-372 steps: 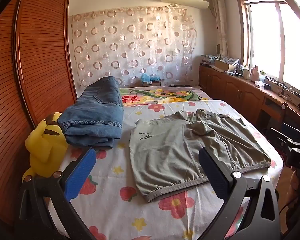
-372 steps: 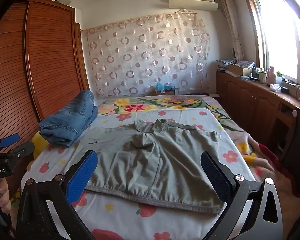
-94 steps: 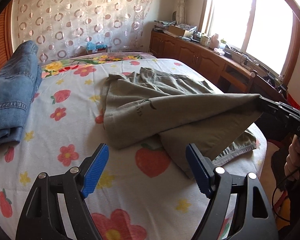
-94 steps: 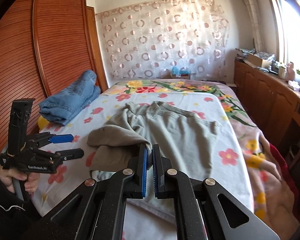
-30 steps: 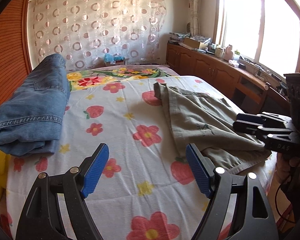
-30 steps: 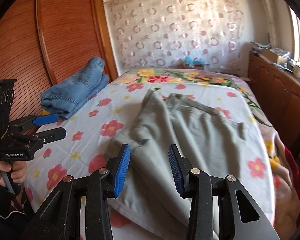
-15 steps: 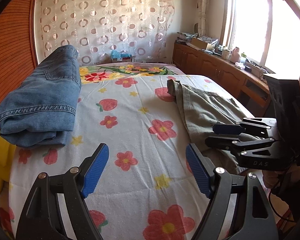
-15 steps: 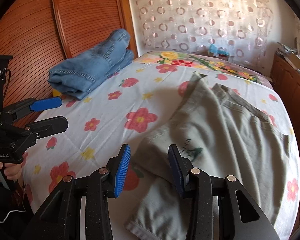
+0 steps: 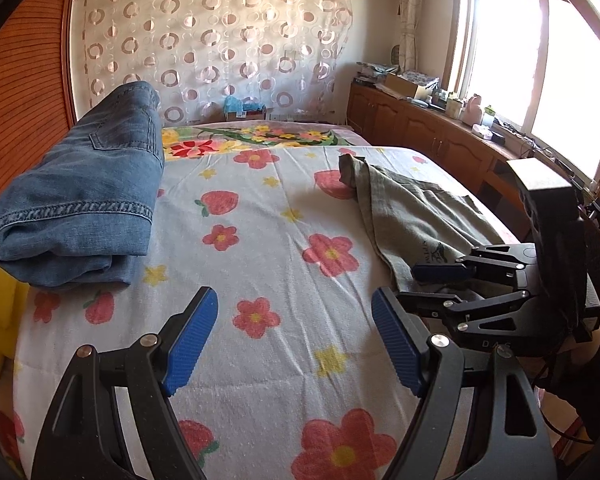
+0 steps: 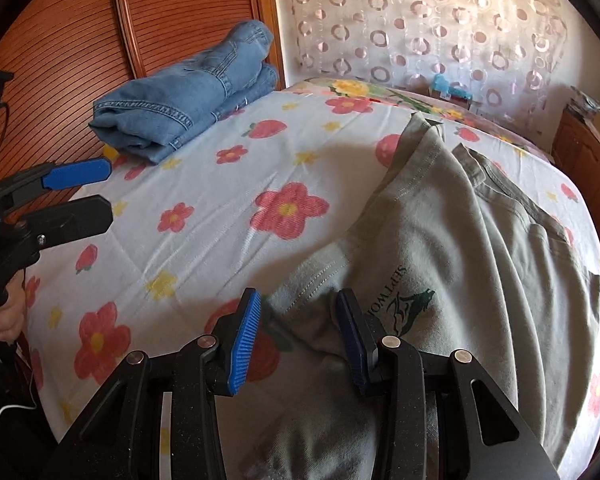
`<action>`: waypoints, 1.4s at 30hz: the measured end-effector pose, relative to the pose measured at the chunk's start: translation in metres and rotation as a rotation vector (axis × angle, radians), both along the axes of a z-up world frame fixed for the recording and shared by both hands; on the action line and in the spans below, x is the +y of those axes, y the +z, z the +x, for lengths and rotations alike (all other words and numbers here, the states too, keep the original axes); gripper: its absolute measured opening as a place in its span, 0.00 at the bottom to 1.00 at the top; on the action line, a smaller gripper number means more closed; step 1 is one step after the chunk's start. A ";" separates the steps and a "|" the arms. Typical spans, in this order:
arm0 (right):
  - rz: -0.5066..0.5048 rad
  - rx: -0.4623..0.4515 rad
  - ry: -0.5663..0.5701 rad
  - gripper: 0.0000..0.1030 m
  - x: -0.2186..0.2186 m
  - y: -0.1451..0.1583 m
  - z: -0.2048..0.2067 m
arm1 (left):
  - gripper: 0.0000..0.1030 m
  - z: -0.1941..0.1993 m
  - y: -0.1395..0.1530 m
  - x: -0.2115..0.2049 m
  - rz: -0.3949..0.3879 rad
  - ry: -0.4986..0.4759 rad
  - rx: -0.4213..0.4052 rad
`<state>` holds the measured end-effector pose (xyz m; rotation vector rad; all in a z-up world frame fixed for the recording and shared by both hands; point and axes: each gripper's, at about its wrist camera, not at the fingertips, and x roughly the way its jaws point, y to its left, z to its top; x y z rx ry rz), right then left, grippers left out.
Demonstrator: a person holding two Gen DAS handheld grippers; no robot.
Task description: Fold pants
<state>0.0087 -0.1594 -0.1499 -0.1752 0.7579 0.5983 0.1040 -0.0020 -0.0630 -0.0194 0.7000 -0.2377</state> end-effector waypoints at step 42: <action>0.142 -0.033 -0.317 0.36 -0.130 0.026 0.080 | 0.78 0.080 -0.019 -0.103 0.084 -0.183 0.136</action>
